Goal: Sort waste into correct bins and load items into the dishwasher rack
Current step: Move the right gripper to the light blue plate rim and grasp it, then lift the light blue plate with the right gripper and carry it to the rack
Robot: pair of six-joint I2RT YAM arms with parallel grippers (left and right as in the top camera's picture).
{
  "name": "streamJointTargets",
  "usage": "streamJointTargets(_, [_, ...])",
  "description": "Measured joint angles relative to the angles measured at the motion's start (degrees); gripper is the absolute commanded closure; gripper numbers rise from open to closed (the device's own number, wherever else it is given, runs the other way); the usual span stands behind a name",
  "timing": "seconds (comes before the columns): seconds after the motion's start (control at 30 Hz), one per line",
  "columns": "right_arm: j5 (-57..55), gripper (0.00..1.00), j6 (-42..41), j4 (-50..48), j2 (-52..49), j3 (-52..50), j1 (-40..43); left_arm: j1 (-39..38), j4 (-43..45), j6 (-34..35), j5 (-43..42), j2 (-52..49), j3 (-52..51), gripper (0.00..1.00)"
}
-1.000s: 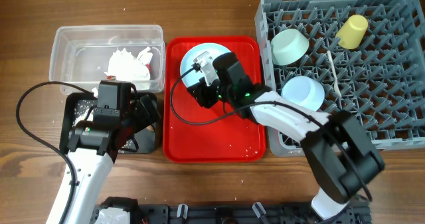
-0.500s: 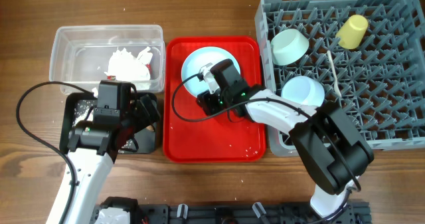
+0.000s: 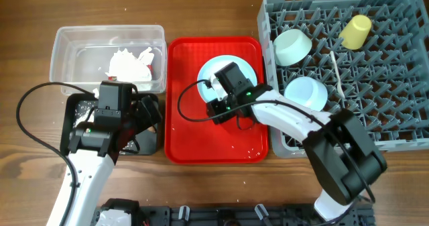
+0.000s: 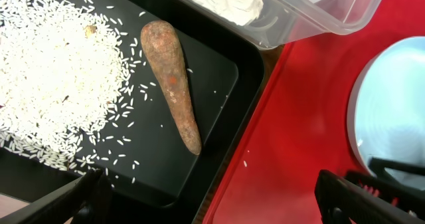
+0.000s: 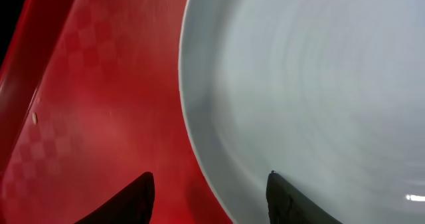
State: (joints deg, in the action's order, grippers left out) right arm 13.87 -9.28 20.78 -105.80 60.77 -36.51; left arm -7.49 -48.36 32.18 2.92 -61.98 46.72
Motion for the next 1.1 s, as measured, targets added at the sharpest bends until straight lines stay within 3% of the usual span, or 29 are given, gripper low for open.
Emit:
streamJointTargets(0.37, [-0.2,0.43,-3.0,-3.3,13.0,-0.6,0.0,0.0,0.0,0.0,0.0,0.0,0.0,0.00])
streamJointTargets(1.1, [-3.3,0.43,-2.3,-11.3,-1.6,-0.7,-3.6,0.0,0.0,0.0,0.0,0.0,0.0,0.00])
